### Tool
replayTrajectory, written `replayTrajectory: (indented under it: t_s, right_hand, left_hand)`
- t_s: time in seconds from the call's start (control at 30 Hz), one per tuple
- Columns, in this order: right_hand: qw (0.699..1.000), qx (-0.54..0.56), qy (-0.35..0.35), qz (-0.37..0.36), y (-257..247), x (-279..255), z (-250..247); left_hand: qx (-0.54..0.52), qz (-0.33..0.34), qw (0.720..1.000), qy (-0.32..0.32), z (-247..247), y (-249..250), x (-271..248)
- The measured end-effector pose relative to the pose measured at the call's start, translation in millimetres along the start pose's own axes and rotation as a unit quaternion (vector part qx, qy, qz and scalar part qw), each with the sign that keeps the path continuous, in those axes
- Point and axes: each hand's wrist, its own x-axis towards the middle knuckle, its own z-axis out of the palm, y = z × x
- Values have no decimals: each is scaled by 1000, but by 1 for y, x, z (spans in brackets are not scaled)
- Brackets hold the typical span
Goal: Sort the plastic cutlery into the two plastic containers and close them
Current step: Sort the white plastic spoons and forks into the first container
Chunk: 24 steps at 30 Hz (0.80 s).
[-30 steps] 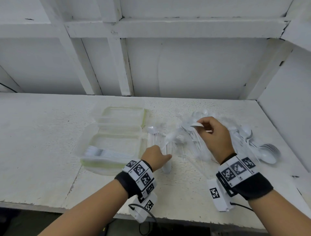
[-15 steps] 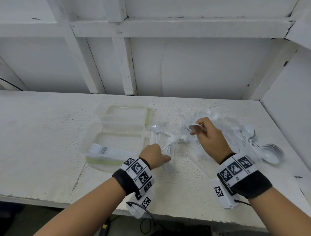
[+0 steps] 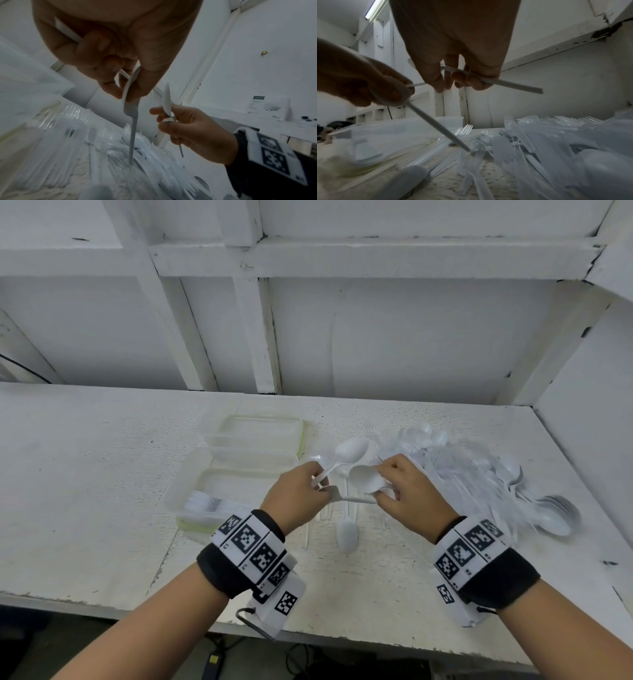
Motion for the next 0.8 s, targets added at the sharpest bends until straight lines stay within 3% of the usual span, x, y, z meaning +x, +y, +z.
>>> replayTrajectory:
  t_s: [0.07,0.17,0.27,0.4,0.47,0.53,0.6,0.67,0.8]
  right_hand:
    - [999,3,-27,-22,-5,2,6]
    - [998,30,-50,-4,-15,2,15]
    - [997,54,-25,41,-18,1,16]
    - [993,53,5,107,-6,-4,3]
    - [973,131,43,184,2,-7,-7]
    - [950,189,84,236,10,-9,-15]
    - [948,169,103,248,17,-12,-22]
    - [955,138,95,244,19,-13,-27]
    - [970,93,19,224,14,-6,-30]
  left_hand:
    - [-29,21,999,11,-3,3,0]
    - [-156,20,987,20,-3,7,1]
    - [-257,0,966,2,0,12,0]
    - [-308,-61,949,4,12,11,7]
    - [-265,-78,961,-13,23,6,15]
    - [-128,-63,987,-71,36,0,23]
    - [7,-45,988,-148,47,-6,29]
    - [91,-36,975,-199,55,-10,31]
    - [148,-5,965,-218,60,-15,30]
